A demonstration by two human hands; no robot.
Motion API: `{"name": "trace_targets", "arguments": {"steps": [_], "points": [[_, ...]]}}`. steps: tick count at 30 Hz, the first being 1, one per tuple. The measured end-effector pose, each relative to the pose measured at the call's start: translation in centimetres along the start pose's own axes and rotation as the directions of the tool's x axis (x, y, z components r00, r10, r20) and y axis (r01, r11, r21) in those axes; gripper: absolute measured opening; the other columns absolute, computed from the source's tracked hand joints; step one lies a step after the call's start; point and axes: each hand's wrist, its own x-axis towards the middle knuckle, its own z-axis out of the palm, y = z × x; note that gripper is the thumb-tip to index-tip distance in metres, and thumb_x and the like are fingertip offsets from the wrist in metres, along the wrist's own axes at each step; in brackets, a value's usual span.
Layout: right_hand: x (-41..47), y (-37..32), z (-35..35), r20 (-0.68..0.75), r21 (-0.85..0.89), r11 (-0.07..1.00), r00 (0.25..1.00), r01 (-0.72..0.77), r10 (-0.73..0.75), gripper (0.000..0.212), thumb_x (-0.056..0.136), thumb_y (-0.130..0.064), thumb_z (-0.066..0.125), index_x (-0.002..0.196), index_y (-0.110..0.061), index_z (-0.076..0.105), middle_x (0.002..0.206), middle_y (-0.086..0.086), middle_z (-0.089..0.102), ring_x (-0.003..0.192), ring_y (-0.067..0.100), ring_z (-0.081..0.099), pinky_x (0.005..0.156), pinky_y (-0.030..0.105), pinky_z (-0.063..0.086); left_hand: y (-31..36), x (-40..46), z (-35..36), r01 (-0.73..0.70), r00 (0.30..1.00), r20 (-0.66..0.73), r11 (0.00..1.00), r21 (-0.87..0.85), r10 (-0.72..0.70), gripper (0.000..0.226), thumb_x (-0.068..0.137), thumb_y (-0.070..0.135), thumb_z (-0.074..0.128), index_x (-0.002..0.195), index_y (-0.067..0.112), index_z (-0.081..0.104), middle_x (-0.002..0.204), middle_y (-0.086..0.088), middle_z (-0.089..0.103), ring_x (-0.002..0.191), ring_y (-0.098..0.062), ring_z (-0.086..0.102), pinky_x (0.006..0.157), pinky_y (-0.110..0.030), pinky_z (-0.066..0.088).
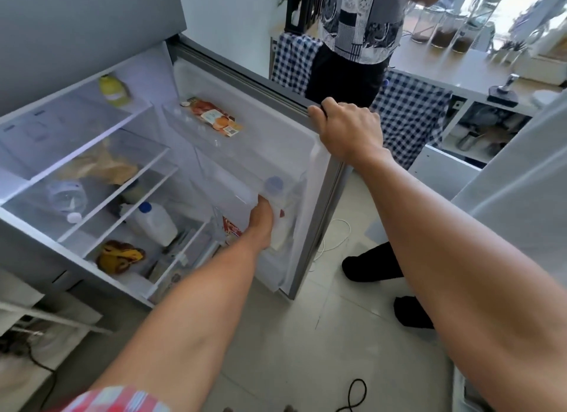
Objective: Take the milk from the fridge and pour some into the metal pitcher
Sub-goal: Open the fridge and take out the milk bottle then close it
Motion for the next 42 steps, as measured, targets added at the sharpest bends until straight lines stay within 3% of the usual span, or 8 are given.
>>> {"name": "trace_targets", "arguments": {"steps": [2, 6, 9, 15, 25, 31, 38, 42], "points": [[-0.1, 0.0, 0.0, -0.005, -0.002, 1.000, 1.000, 0.002, -0.002, 0.055, 0.108, -0.055, 0.024, 0.106, -0.015, 0.062, 0.099, 0.011, 0.070, 0.088, 0.039, 0.064, 0.071, 0.042, 0.032, -0.3, -0.1, 0.4, 0.014, 1.000, 0.011, 0.997, -0.078, -0.013, 0.056, 0.103, 0.060, 0.035, 0.086, 0.020, 0.069, 0.071, 0.000, 0.068, 0.058, -0.010, 0.063, 0.051, -0.018, 0.047], [-0.1, 0.2, -0.1, -0.003, -0.003, 1.000, 1.000, 0.013, -0.013, 0.056, 0.108, -0.056, 0.024, 0.106, -0.015, 0.061, 0.099, 0.011, 0.070, 0.089, 0.039, 0.064, 0.072, 0.043, 0.033, -1.2, 0.1, 0.6, 0.053, 0.996, -0.052, 0.953, -0.299, -0.071, 0.064, 0.091, 0.081, 0.042, 0.097, 0.023, 0.069, 0.087, -0.002, 0.070, 0.079, -0.017, 0.064, 0.085, -0.032, 0.057], [0.0, 0.2, -0.1, -0.003, -0.002, 1.000, 1.000, 0.014, -0.014, 0.055, 0.108, -0.056, 0.024, 0.104, -0.015, 0.060, 0.097, 0.012, 0.069, 0.088, 0.040, 0.063, 0.071, 0.044, 0.033, -1.9, -0.1, -0.3, -0.067, 0.981, -0.189, 0.857, -0.511, -0.036, 0.066, 0.083, 0.086, 0.049, 0.101, 0.025, 0.067, 0.093, 0.003, 0.068, 0.071, -0.012, 0.059, 0.073, -0.025, 0.052], [0.0, 0.3, -0.2, 0.005, 0.004, 1.000, 1.000, 0.005, -0.005, 0.055, 0.108, -0.056, 0.023, 0.102, -0.015, 0.059, 0.095, 0.012, 0.068, 0.085, 0.038, 0.061, 0.071, 0.044, 0.032, -3.1, -0.3, -2.6, -0.183, 0.961, -0.277, 0.757, -0.628, 0.003, 0.079, 0.066, 0.086, 0.065, 0.112, 0.023, 0.069, 0.103, 0.000, 0.058, 0.066, -0.014, 0.049, 0.099, -0.036, 0.048], [-0.7, -1.0, -0.7, 0.051, 0.049, 0.998, 0.998, -0.041, 0.038, 0.054, 0.108, -0.055, 0.020, 0.100, -0.015, 0.056, 0.093, 0.012, 0.067, 0.071, 0.030, 0.047, 0.069, 0.043, 0.033, -0.5, -4.9, -5.4, -0.313, 0.897, -0.408, 0.896, -0.314, 0.170, 0.073, 0.081, 0.089, 0.036, 0.065, 0.019, 0.049, 0.061, -0.005, 0.052, 0.065, -0.024, 0.051, 0.066, -0.039, 0.044], [-2.5, -4.3, -2.1, 0.091, 0.046, 0.998, 0.995, -0.045, 0.041, 0.052, 0.110, -0.047, 0.022, 0.113, -0.010, 0.059, 0.101, 0.015, 0.069, 0.087, 0.039, 0.063, 0.069, 0.043, 0.033, 1.6, -8.2, -9.0, -0.353, 0.793, -0.532, 0.936, -0.001, 0.299, 0.063, 0.092, 0.068, 0.042, 0.076, 0.011, 0.062, 0.091, -0.017, 0.073, 0.084, -0.034, 0.070, 0.079, -0.047, 0.059], [-5.7, -11.7, -4.0, 0.101, 0.078, 0.994, 0.993, -0.072, 0.064, 0.036, 0.109, -0.028, 0.032, 0.116, -0.006, 0.060, 0.112, 0.013, 0.069, 0.096, 0.037, 0.066, 0.067, 0.039, 0.033, 3.0, -12.1, -14.7, -0.393, 0.727, -0.573, 0.914, 0.102, 0.377, 0.055, 0.098, 0.059, 0.043, 0.070, 0.015, 0.057, 0.071, -0.004, 0.062, 0.061, -0.018, 0.056, 0.051, -0.028, 0.039], [-7.5, -17.1, -4.6, 0.086, 0.103, 0.991, 0.993, -0.087, 0.079, 0.023, 0.098, -0.013, 0.042, 0.108, -0.001, 0.059, 0.099, 0.016, 0.070, 0.086, 0.038, 0.069, 0.062, 0.036, 0.035, 3.9, -13.7, -19.1, -0.415, 0.676, -0.613, 0.899, 0.141, 0.409, 0.062, 0.098, 0.055, 0.044, 0.087, 0.001, 0.070, 0.090, -0.018, 0.069, 0.071, -0.026, 0.061, 0.060, -0.033, 0.047]]}}
